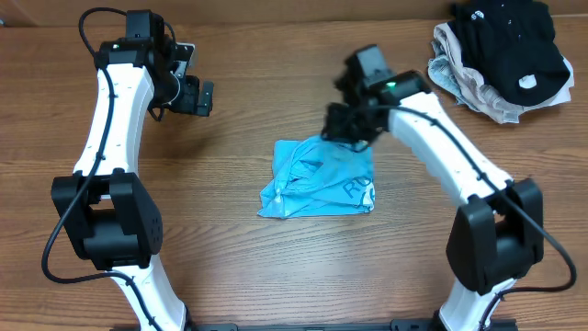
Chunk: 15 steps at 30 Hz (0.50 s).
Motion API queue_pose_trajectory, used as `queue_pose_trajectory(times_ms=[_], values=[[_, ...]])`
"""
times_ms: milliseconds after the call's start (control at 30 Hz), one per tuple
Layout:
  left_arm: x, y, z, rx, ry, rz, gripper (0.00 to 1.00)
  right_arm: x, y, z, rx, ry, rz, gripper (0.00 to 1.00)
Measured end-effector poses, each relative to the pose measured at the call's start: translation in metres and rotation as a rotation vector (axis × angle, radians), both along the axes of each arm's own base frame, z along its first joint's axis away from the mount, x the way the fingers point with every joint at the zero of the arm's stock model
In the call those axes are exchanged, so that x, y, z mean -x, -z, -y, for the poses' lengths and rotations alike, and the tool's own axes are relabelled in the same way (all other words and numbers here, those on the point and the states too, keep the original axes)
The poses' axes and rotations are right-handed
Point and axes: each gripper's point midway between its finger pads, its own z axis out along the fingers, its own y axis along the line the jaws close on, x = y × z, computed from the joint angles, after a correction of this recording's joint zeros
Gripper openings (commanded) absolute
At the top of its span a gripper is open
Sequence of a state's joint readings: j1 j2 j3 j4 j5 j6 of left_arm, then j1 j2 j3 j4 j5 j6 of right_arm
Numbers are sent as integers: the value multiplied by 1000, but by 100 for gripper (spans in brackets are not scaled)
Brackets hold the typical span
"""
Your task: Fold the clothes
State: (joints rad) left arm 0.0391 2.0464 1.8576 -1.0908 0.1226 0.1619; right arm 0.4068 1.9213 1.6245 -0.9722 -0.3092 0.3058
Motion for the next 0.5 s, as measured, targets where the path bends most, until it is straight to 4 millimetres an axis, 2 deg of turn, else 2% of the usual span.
queue_pose_trajectory(times_ms=[100, 133, 200, 267, 400, 500], values=[[0, 0, 0, 1, -2, -1, 100, 6, -17, -41, -48, -90, 79, 4], [0, 0, 0, 1, -2, -1, 100, 8, -18, -46, -52, -103, 84, 4], [0, 0, 0, 1, -2, 0, 100, 21, -22, -75, -79, -166, 109, 4], [0, 0, 0, 1, -2, 0, 100, 26, -27, -92, -103, -200, 136, 4], [0, 0, 0, 1, -2, 0, 100, 35, -32, -114, -127, -244, 169, 4], [0, 0, 0, 1, -2, 0, 100, 30, -35, -119, -130, -241, 204, 4]])
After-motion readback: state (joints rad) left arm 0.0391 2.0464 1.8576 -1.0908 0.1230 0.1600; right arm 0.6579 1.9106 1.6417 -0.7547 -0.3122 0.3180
